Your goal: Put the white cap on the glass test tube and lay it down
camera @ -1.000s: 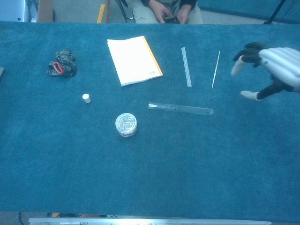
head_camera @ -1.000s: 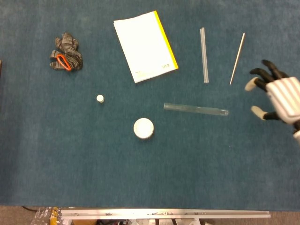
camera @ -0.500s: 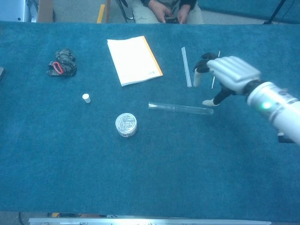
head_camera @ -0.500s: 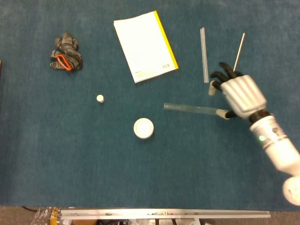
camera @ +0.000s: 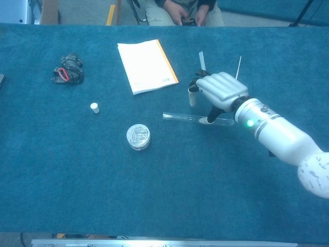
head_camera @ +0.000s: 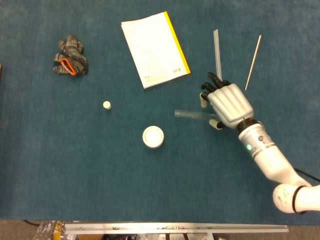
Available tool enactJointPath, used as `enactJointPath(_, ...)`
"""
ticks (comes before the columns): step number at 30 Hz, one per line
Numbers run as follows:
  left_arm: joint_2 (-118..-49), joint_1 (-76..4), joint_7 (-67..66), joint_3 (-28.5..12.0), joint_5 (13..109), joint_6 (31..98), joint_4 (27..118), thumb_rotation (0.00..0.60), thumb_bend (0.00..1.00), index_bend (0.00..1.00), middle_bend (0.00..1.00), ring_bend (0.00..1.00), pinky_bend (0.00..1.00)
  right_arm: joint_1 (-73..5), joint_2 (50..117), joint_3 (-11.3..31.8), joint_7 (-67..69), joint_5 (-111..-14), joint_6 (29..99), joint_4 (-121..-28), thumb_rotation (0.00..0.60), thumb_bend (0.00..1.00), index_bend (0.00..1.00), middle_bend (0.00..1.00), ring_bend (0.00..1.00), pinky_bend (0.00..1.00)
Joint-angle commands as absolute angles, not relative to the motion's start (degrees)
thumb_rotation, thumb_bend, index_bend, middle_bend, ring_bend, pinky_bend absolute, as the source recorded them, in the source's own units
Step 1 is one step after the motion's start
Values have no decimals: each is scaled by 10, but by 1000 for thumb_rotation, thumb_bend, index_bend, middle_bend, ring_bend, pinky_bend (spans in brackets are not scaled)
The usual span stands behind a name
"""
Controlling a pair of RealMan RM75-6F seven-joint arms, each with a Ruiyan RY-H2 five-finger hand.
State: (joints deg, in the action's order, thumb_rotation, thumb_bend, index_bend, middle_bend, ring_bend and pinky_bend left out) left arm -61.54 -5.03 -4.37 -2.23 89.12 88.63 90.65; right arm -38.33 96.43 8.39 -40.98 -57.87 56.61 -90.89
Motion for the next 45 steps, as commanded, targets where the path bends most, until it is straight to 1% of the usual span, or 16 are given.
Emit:
enactJointPath(1, -617, -51, -42, -22, 892, 885, 904, 600, 353, 272, 251, 121, 82, -391, 976, 79, -420, -570, 569, -897, 600, 166, 501, 263, 41, 295)
enactJointPath(9, -622, -51, -34, -22, 892, 884, 892, 600, 353, 272, 251, 121, 82, -401, 999, 71, -437, -555, 577, -871, 600, 204, 513, 263, 41, 295)
enactJointPath(21, -630, -53, -23, -24, 890, 882, 874, 600, 353, 271, 250, 121, 82, -411, 1016, 65, -440, -538, 577, -841, 600, 206, 513, 263, 41, 296)
enactJointPath(25, -632, -54, -19, -24, 889, 880, 869, 600, 353, 271, 249, 121, 82, -414, 1021, 63, -440, -535, 576, -835, 600, 207, 527, 263, 41, 295)
enactJointPath(31, -634, -54, -14, -24, 888, 879, 863, 600, 353, 271, 248, 121, 82, -417, 1025, 60, -446, -525, 573, -828, 600, 264, 537, 267, 41, 295)
enactJointPath(39, -637, -52, -6, -26, 889, 887, 855, 600, 353, 266, 248, 121, 82, -419, 1013, 66, -442, -517, 580, -843, 600, 341, 580, 301, 47, 295)
enactJointPath(45, -639, -56, -4, -30, 885, 884, 852, 600, 353, 265, 250, 121, 82, -419, 981, 75, -430, -520, 588, -878, 600, 346, 593, 312, 51, 295)
